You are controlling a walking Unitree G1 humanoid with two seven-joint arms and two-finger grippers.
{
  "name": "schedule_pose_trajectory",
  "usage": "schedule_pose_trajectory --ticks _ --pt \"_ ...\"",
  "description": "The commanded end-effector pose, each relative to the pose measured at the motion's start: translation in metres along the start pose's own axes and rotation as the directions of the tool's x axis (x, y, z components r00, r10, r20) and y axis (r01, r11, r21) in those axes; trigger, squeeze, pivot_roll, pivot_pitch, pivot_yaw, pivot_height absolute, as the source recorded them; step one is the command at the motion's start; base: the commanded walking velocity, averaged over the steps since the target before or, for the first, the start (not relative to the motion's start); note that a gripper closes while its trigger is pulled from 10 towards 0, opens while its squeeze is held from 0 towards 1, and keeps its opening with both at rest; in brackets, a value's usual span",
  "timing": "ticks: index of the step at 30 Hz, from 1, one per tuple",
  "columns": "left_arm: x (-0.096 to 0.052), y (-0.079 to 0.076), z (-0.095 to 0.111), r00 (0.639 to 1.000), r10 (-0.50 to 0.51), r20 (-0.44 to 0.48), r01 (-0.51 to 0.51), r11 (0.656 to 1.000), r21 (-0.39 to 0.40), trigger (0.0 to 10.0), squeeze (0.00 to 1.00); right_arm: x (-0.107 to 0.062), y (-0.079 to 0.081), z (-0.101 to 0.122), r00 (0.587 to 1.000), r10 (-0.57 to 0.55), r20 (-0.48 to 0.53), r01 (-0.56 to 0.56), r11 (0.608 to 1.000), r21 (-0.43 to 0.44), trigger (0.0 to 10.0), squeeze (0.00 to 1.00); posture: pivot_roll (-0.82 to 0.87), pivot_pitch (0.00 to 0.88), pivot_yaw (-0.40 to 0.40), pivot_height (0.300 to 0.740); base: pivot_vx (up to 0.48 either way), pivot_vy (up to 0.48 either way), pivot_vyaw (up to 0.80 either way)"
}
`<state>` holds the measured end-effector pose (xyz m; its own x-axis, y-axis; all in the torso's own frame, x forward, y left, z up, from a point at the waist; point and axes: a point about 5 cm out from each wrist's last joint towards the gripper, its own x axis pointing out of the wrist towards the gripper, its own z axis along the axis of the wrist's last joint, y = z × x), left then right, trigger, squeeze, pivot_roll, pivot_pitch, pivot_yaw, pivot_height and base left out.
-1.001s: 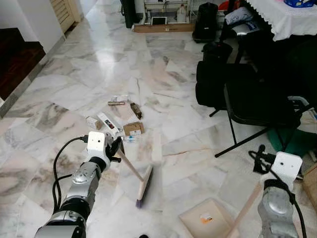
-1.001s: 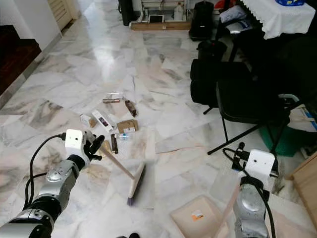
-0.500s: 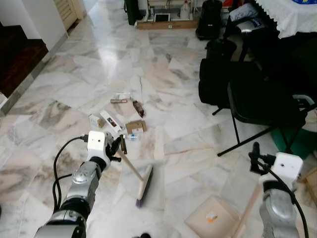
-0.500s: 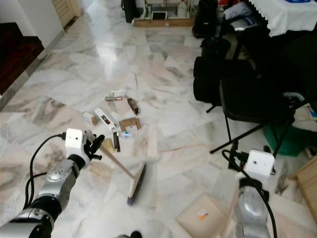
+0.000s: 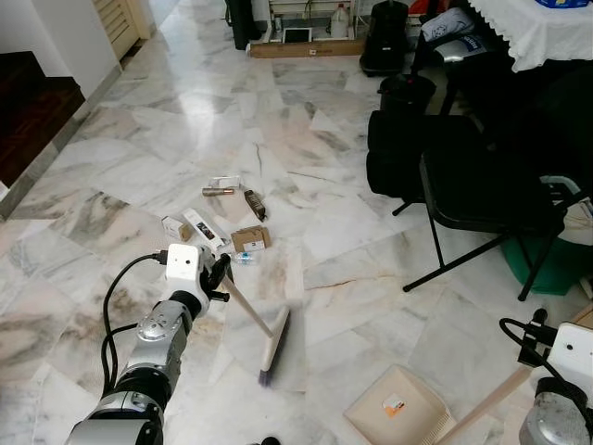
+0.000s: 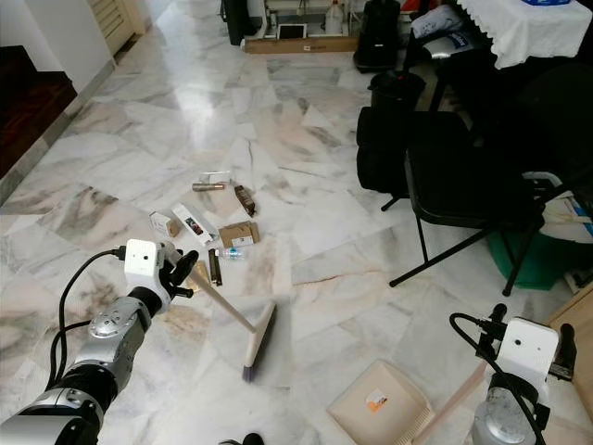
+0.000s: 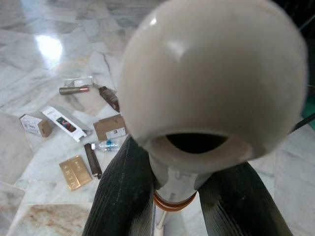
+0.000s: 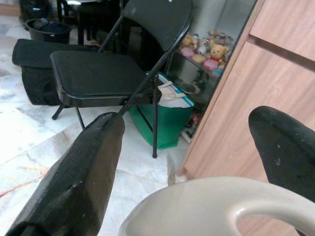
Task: Sweep floor
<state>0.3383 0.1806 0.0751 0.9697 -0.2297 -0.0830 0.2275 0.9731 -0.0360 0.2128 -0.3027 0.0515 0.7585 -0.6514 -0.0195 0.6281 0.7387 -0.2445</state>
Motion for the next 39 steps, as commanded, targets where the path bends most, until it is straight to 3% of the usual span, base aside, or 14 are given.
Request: schedule_pose_trajectory --ticks 1,2,10,15,20,22,27,28,29,32,33,39 --pt "0.002 0.003 0.007 1.000 -0.002 0.022 0.002 1.000 0.021 10.0 0.00 -0.009 -0.002 -0.016 0.996 -0.016 -0.089 0.016 1.000 -0.001 10.0 0.73 0.03 0.100 0.113 0.740 0.000 0.000 0.00" --pt "0.002 0.004 0.007 1.000 -0.002 0.022 0.002 1.000 0.021 10.0 0.00 -0.009 -0.002 -0.015 0.996 -0.024 -0.088 0.025 1.000 0.013 10.0 1.00 0.03 0.100 0.113 0.740 0.000 0.000 0.00" --pt "0.001 0.004 0.006 1.000 -0.003 0.021 0.003 1.000 0.023 10.0 0.00 -0.011 -0.010 -0.015 0.985 -0.140 -0.105 0.145 0.989 0.041 10.0 1.00 0.03 0.092 0.111 0.740 0.000 0.000 0.00" --pt "0.001 0.005 0.006 1.000 -0.005 0.019 0.004 1.000 0.026 10.0 0.00 -0.016 -0.006 -0.017 0.985 -0.131 -0.116 0.139 0.988 0.063 10.0 1.00 0.03 0.090 0.113 0.740 0.000 0.000 0.00" --pt "0.001 0.005 0.007 1.000 -0.006 0.019 0.005 1.000 0.029 10.0 0.00 -0.021 0.001 -0.016 0.987 -0.117 -0.114 0.128 0.986 0.102 10.0 1.00 0.03 0.086 0.118 0.740 0.000 0.000 0.00" --pt "0.002 0.005 0.007 1.000 -0.008 0.018 0.007 1.000 0.030 10.0 0.00 -0.024 0.009 -0.019 0.985 -0.088 -0.151 0.112 0.981 0.157 10.0 1.00 0.03 0.087 0.121 0.740 0.000 0.000 0.00" --pt "0.002 0.003 0.007 1.000 -0.014 0.017 0.013 0.999 0.030 10.0 0.00 -0.031 0.025 -0.028 0.978 -0.002 -0.208 0.041 0.983 0.181 10.0 1.00 0.03 0.091 0.124 0.740 0.000 0.000 0.00" --pt "0.002 0.003 0.007 1.000 -0.014 0.016 0.014 0.999 0.030 10.0 0.00 -0.032 0.028 -0.030 0.976 0.016 -0.216 0.024 0.983 0.183 10.0 0.76 0.03 0.091 0.124 0.740 0.000 0.000 0.00" --pt "0.002 0.004 0.007 1.000 -0.014 0.016 0.013 0.999 0.030 10.0 0.00 -0.034 0.031 -0.031 0.974 0.031 -0.223 0.009 0.984 0.179 10.0 0.00 0.03 0.093 0.125 0.740 0.000 0.000 0.00" --pt "0.002 0.005 0.007 1.000 -0.011 0.016 0.011 0.999 0.031 10.0 0.00 -0.035 0.036 -0.034 0.970 0.068 -0.234 -0.035 0.989 0.141 10.0 0.00 0.03 0.094 0.126 0.740 0.000 0.000 0.00" --pt "0.002 0.005 0.008 1.000 -0.011 0.018 0.010 0.999 0.031 10.0 0.00 -0.035 0.036 -0.032 0.974 0.081 -0.209 -0.064 0.994 0.090 10.0 0.00 0.03 0.095 0.127 0.740 0.000 0.000 0.00" --pt "0.002 0.006 0.009 1.000 -0.009 0.019 0.008 0.999 0.032 10.0 0.00 -0.033 0.032 -0.028 0.983 0.039 -0.180 -0.027 0.997 0.068 10.0 0.00 0.03 0.095 0.129 0.740 0.000 0.000 0.00"
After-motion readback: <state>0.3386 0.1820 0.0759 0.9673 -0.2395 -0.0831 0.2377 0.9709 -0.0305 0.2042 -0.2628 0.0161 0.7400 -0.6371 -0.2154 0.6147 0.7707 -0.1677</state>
